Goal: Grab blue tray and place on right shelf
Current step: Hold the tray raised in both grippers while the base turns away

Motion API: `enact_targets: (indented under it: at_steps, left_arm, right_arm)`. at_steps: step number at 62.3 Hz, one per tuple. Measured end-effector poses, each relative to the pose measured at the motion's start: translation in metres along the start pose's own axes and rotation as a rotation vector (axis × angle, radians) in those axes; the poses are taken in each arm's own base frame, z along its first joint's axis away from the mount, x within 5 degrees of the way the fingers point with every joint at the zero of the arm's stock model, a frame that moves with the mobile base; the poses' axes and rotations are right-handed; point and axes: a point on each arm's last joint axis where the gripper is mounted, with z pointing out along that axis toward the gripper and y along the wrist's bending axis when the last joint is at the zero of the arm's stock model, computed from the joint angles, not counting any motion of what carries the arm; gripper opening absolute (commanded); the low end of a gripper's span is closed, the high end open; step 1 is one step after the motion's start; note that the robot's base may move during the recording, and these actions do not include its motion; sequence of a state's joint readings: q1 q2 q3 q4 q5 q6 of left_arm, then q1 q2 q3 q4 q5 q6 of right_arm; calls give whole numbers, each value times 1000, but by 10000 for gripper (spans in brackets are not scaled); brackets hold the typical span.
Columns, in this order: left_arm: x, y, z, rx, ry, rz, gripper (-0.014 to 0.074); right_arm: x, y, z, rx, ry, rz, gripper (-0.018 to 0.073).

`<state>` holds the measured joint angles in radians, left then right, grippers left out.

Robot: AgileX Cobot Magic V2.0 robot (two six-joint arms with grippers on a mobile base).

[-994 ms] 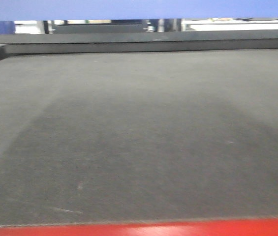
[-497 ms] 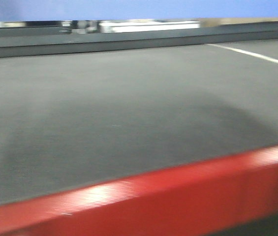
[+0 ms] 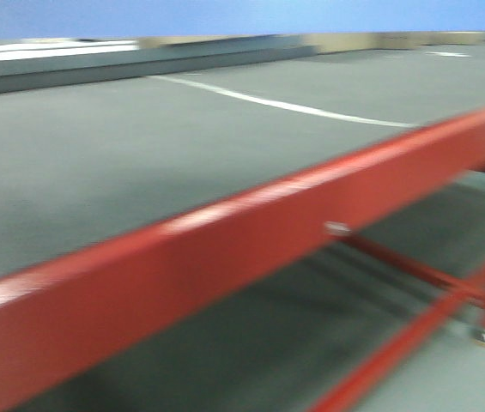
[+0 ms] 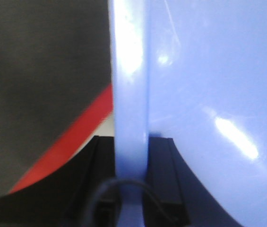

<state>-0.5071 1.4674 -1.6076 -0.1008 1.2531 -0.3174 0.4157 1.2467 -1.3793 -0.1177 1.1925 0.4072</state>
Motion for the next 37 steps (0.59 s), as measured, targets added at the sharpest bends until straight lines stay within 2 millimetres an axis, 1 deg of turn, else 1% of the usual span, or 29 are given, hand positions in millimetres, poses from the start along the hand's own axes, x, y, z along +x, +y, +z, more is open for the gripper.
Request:
enact_targets:
  at_steps: [37]
  left_arm:
    - [0, 0, 0, 1, 0, 0, -48]
  right_arm:
    - [0, 0, 0, 2, -1, -1, 56]
